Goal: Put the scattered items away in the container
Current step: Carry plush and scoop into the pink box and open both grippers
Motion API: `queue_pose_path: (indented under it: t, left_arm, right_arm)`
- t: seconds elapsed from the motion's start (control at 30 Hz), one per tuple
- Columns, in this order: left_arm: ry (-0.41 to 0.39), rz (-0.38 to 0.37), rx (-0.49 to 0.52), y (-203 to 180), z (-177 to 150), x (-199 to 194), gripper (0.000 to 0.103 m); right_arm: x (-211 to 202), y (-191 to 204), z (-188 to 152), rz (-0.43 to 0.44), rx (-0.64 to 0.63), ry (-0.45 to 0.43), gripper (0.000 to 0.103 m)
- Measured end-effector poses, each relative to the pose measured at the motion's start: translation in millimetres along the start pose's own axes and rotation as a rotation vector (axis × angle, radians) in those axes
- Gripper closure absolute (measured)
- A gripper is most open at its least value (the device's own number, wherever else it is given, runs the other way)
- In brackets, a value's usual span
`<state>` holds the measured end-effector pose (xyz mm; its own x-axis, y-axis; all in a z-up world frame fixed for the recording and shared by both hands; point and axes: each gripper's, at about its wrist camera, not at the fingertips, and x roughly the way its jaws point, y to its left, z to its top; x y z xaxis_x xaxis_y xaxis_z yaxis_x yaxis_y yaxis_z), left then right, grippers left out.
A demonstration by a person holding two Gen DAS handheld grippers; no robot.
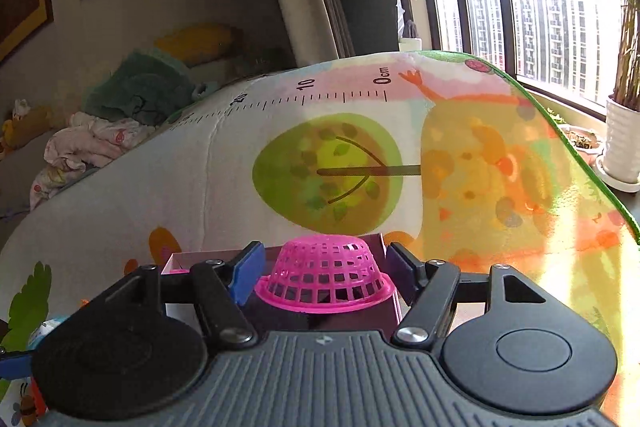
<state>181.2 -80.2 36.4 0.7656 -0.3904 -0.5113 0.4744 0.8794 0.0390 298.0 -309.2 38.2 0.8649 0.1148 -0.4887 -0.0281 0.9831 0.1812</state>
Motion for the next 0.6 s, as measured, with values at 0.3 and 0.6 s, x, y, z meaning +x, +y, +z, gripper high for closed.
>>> queue_pose_path:
  t: [0.3,0.6]
  left_arm:
    - [0.134,0.156,-0.185,35.5,-70.0,-46.8,0.000]
    - [0.144,0.263,-0.327,56.9,-101.8,-93.6,0.000]
  right_arm:
    - [-43.1,10.7,-8.4,-0.017,-0.057,-0.031,0.026]
    - [-88.8,52.0,-46.5,0.007,-0.235,-0.062,0.024]
